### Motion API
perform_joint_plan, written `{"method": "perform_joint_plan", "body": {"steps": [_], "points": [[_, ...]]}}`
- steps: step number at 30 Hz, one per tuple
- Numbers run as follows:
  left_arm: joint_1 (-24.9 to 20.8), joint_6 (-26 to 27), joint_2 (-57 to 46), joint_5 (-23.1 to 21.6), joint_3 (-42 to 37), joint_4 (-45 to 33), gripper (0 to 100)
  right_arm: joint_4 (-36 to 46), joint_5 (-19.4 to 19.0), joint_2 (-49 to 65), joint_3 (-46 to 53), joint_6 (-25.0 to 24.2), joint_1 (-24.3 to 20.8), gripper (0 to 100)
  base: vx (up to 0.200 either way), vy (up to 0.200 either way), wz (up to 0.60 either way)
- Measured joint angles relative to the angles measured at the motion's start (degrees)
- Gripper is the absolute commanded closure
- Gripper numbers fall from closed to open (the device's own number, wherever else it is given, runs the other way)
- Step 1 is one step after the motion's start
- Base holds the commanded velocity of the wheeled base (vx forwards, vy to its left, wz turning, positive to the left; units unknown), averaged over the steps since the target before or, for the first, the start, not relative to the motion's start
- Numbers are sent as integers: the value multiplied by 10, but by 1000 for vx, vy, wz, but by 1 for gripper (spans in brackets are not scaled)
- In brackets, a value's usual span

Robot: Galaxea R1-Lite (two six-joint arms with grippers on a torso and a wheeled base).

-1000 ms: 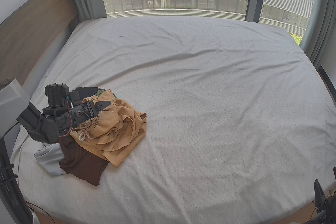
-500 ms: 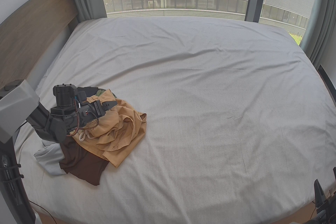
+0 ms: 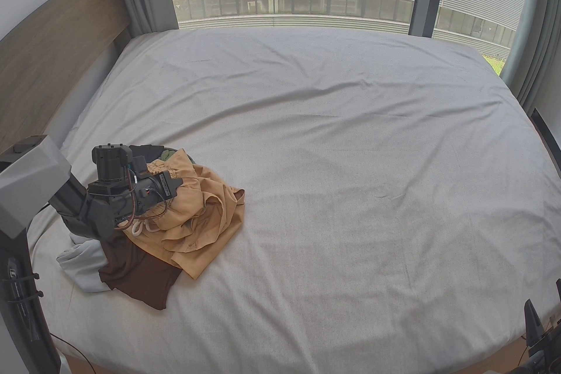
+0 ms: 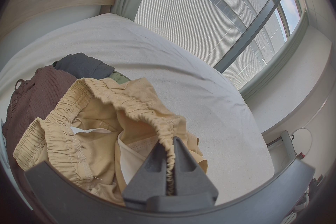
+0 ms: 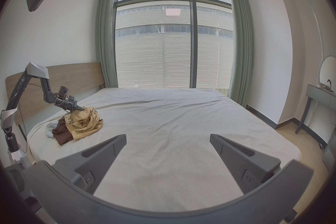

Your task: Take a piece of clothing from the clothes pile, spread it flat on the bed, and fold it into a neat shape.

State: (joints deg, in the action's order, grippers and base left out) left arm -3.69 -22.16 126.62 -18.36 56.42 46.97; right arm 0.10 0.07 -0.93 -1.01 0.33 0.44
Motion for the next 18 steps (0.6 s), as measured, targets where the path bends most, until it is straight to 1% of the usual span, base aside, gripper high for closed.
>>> {"method": "perform_joint_plan", "body": {"steps": [3, 7, 10, 15, 18], "points": [[0, -2, 0, -2, -1, 0, 100, 0, 0, 0, 0, 0, 0, 0, 0, 0, 0], [0, -25, -3, -4, -5, 0, 100, 0, 0, 0, 0, 0, 0, 0, 0, 0, 0], [-1, -74, -10, -7, -7, 0, 100, 0, 0, 0, 0, 0, 0, 0, 0, 0, 0], [0, -183, -34, -18, -14, 0, 100, 0, 0, 0, 0, 0, 0, 0, 0, 0, 0], [2, -235, -50, -29, -20, 0, 100, 0, 0, 0, 0, 0, 0, 0, 0, 0, 0]]}}
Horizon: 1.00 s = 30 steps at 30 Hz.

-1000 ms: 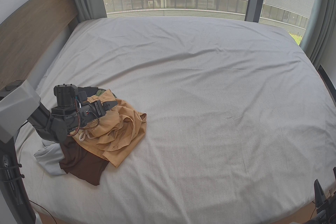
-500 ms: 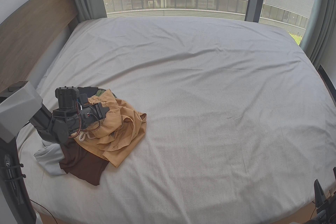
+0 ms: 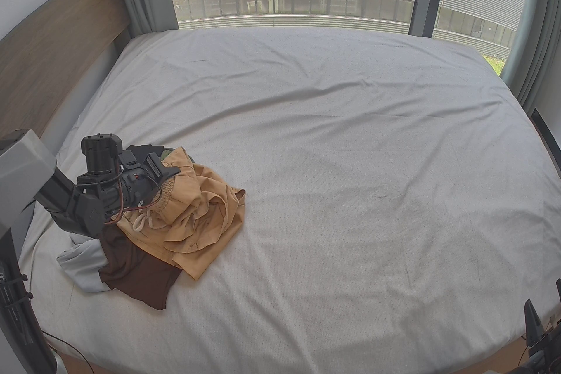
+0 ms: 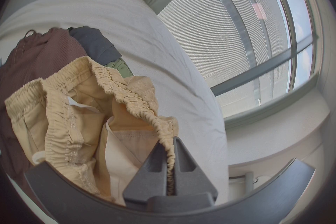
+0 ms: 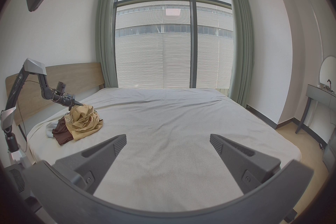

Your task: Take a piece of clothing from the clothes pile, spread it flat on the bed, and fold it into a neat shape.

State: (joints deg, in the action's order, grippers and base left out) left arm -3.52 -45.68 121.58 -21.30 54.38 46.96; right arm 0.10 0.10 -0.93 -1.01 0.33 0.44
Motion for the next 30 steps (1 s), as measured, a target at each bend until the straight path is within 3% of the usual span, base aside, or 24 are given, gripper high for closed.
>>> {"method": "perform_joint_plan", "body": {"steps": [5, 13, 20, 27, 30], "points": [[6, -89, -32, -19, -9, 0, 100, 0, 0, 0, 0, 0, 0, 0, 0, 0, 0], [26, -153, -75, -68, -23, 7, 100, 0, 0, 0, 0, 0, 0, 0, 0, 0, 0], [30, -171, -91, -72, -46, 50, 100, 0, 0, 0, 0, 0, 0, 0, 0, 0, 0], [23, -278, -117, -72, -50, 52, 100, 0, 0, 0, 0, 0, 0, 0, 0, 0, 0], [14, -298, -131, -73, -50, 52, 100, 0, 0, 0, 0, 0, 0, 0, 0, 0, 0]]}}
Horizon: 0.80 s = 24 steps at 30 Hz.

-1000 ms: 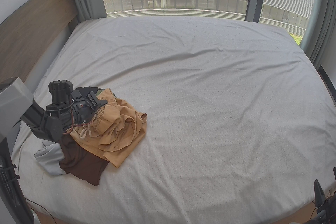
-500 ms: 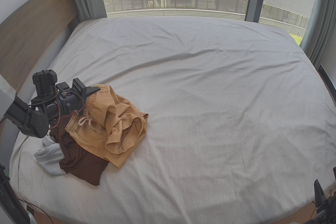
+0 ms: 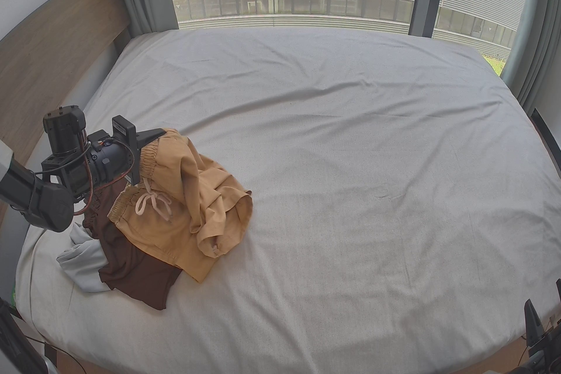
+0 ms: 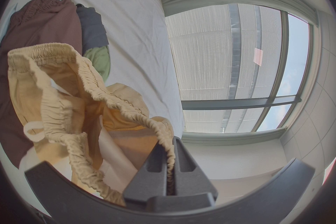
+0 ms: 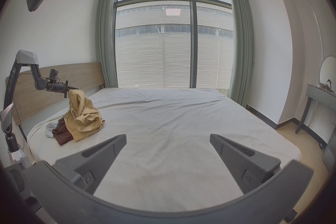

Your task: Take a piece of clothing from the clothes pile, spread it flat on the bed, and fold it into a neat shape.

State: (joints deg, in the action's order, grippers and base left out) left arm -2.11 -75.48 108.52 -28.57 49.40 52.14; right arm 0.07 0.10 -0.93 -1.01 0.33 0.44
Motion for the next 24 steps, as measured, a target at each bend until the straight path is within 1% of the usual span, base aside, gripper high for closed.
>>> {"method": "perform_joint_plan", "body": {"steps": [10, 24], "points": [[-32, -33, -38, 0, 3, -1, 100, 0, 0, 0, 0, 0, 0, 0, 0, 0, 0], [-80, -31, -69, 4, 3, -1, 100, 0, 0, 0, 0, 0, 0, 0, 0, 0, 0]]}}
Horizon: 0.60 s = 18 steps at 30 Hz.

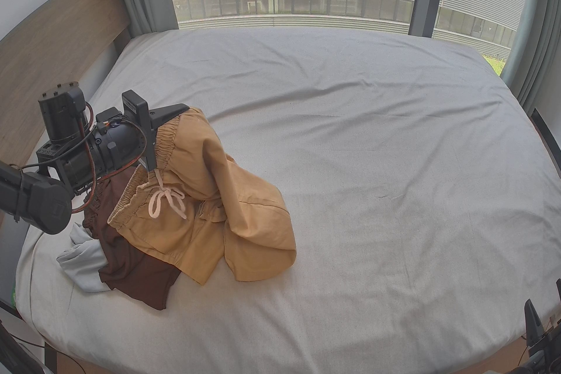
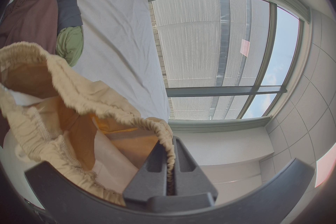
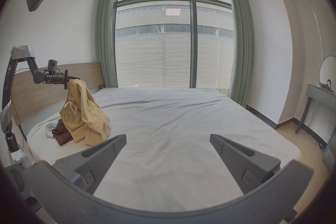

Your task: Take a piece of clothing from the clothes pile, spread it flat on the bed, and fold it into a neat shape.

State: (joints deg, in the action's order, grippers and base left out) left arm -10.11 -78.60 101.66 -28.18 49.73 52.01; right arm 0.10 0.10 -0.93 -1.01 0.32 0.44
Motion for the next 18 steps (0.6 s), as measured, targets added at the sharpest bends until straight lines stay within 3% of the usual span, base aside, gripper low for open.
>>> {"method": "perform_joint_plan", "body": {"steps": [18], "points": [[-14, 5, -18, 6, -3, 46, 100, 0, 0, 0, 0, 0, 0, 0, 0, 0, 0]]}}
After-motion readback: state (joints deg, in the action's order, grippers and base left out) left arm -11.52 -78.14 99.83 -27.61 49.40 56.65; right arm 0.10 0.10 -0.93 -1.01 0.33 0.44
